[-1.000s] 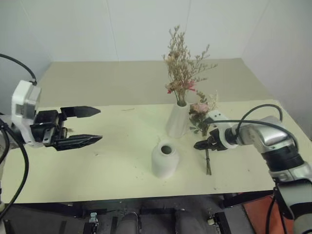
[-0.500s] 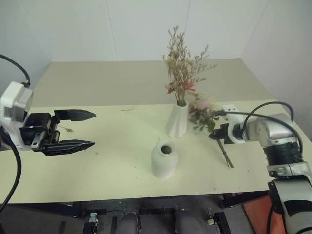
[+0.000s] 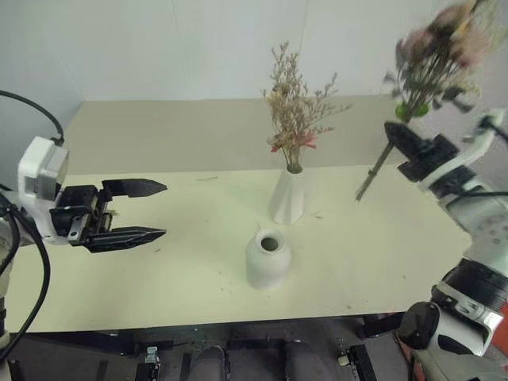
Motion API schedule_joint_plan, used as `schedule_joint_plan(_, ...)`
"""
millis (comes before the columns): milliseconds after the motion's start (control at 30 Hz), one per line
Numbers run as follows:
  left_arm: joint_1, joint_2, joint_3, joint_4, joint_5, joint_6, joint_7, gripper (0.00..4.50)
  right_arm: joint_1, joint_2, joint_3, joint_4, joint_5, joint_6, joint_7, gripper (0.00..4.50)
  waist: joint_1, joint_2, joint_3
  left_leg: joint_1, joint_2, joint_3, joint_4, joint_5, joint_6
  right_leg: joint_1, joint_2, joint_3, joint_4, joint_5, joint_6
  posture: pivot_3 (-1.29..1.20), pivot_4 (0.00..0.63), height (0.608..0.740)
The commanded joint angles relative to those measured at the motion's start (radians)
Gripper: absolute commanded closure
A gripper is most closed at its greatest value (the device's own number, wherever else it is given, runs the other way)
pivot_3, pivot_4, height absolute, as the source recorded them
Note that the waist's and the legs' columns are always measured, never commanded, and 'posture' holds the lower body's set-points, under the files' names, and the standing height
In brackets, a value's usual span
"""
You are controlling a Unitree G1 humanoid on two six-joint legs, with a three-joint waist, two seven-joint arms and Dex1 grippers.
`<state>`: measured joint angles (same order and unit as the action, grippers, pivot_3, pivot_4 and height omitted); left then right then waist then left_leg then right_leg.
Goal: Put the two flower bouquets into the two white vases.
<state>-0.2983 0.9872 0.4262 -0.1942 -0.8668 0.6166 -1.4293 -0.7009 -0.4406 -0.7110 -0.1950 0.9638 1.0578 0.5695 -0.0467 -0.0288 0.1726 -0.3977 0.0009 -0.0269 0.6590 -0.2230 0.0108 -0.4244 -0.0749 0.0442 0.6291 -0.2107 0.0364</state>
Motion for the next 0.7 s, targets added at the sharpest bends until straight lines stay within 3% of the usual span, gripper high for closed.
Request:
schedule_joint_plan(33, 0.021, -0.002, 0.010, -0.022, 0.000, -0.026, 0.000, 0.00, -0.005, -0.044, 0.037, -0.101, 0.160, 0.013, 0.045, 4.27, -0.001, 0.000, 0.000, 0.000, 0.000, 0.000, 0.000, 0.000, 0.000, 0.000, 0.000, 0.000, 0.000, 0.000, 0.000, 0.00, 0.150, 0.740)
schedule_joint_plan(367, 0.037, 0.006, 0.029, -0.030, -0.025, -0.016, 0.004, 0.00, -0.011, -0.077, 0.314, -0.222, 0.146, -0.106, 0.080, 4.27, 0.003, 0.000, 0.000, 0.000, 0.001, 0.000, 0.000, 0.000, 0.000, -0.001, 0.001, 0.000, 0.000, 0.000, 0.000, 0.00, 0.150, 0.740)
schedule_joint_plan(700, 0.009, 0.001, 0.063, -0.032, -0.091, 0.012, 0.049, 0.00, -0.044, -0.009, 0.412, -0.202, 0.227, -0.142, 0.006, 4.27, 0.004, 0.000, 0.000, -0.001, 0.001, 0.000, 0.000, 0.000, 0.000, -0.001, 0.000, 0.000, 0.000, 0.000, 0.000, 0.00, 0.150, 0.740)
